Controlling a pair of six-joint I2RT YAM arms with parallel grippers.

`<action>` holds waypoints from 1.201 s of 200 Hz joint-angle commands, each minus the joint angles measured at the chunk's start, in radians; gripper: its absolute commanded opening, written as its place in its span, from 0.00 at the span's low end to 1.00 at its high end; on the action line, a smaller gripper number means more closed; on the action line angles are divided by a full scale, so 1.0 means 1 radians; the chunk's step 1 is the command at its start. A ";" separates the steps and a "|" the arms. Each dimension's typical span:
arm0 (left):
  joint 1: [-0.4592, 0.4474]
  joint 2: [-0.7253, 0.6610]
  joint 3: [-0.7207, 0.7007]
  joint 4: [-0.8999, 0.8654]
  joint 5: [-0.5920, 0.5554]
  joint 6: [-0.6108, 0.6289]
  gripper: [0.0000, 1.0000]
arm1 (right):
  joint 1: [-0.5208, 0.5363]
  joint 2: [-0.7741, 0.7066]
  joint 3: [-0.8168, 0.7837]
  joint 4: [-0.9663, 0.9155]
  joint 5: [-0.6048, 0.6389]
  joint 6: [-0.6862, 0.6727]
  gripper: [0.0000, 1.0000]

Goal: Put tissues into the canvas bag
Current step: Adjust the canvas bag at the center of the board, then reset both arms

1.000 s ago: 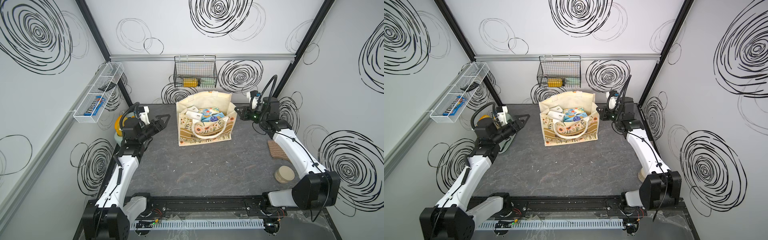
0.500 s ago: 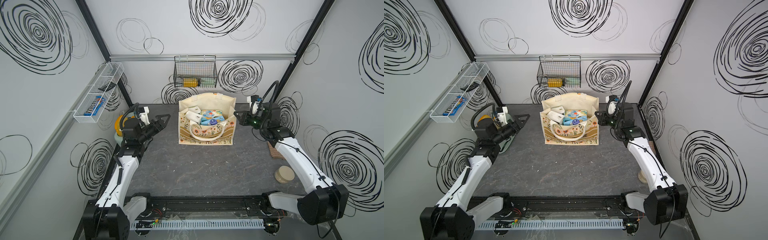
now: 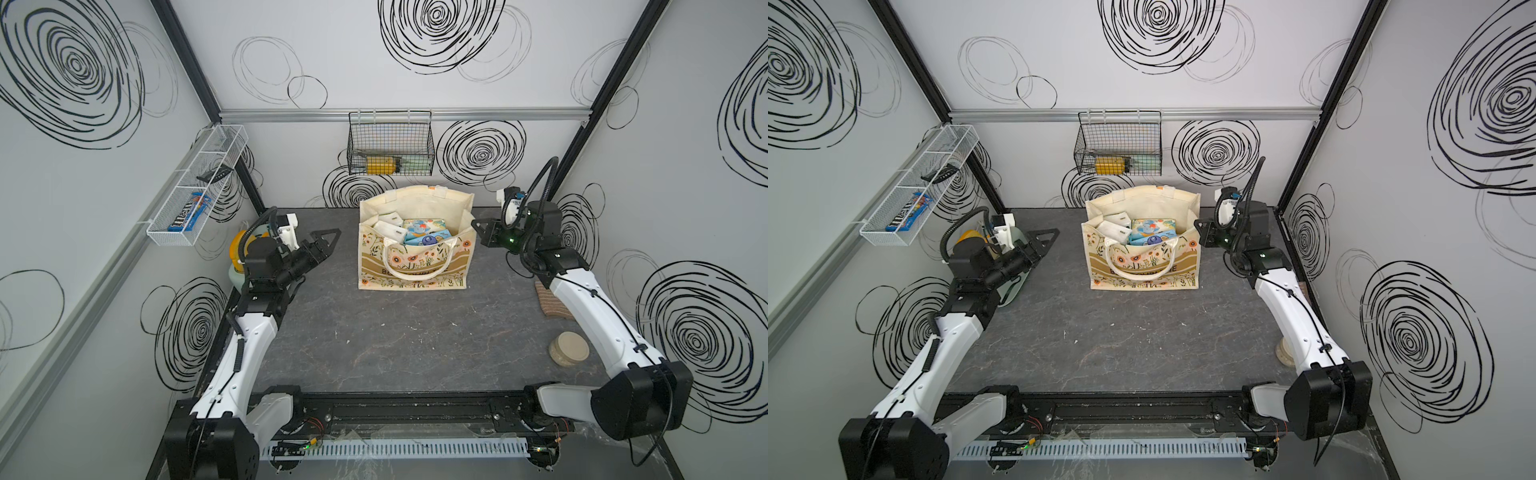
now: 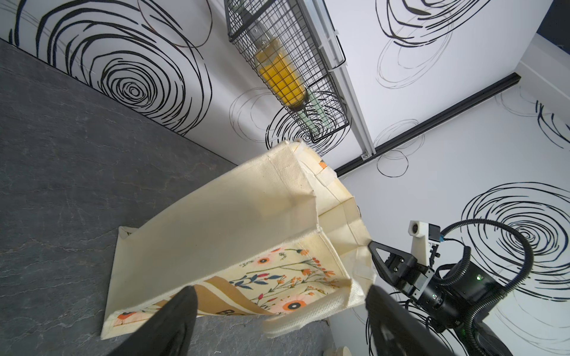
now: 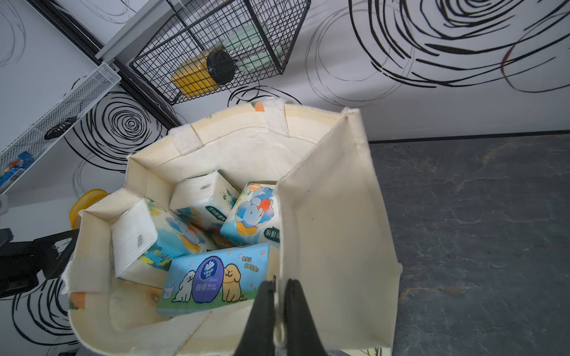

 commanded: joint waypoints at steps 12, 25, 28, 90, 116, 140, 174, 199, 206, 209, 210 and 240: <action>0.008 -0.024 -0.009 0.028 0.014 0.010 0.90 | -0.014 -0.008 0.012 0.026 -0.014 -0.036 0.11; 0.010 -0.029 -0.011 0.021 0.011 0.014 0.89 | -0.021 -0.022 -0.009 0.033 -0.029 -0.032 0.17; 0.009 -0.031 -0.012 0.021 0.012 0.014 0.89 | -0.024 -0.026 -0.012 0.033 -0.035 -0.032 0.18; 0.018 -0.135 -0.037 0.051 -0.012 0.009 0.91 | -0.088 -0.187 0.020 -0.064 -0.077 -0.039 0.98; 0.046 -0.236 -0.046 0.063 -0.053 -0.015 0.92 | -0.092 -0.348 -0.041 -0.052 -0.001 -0.018 0.97; 0.051 -0.334 -0.053 0.034 -0.100 -0.010 0.94 | -0.092 -0.507 -0.133 -0.010 0.052 0.029 0.97; 0.044 -0.474 -0.084 -0.066 -0.145 0.037 0.96 | -0.073 -0.673 -0.255 -0.014 0.128 0.083 0.98; 0.034 -0.560 -0.142 -0.136 -0.203 0.084 0.96 | -0.060 -0.726 -0.409 0.025 0.123 0.116 0.97; 0.035 -0.581 -0.164 -0.152 -0.219 0.086 0.96 | -0.060 -0.732 -0.451 0.039 0.112 0.125 0.97; 0.034 -0.589 -0.176 -0.154 -0.224 0.087 0.96 | -0.059 -0.735 -0.469 0.045 0.110 0.129 0.97; 0.034 -0.592 -0.180 -0.153 -0.224 0.087 0.96 | -0.060 -0.735 -0.477 0.048 0.109 0.131 0.97; 0.034 -0.635 -0.325 -0.084 -0.248 0.062 0.96 | -0.060 -0.757 -0.635 0.103 0.217 0.179 0.97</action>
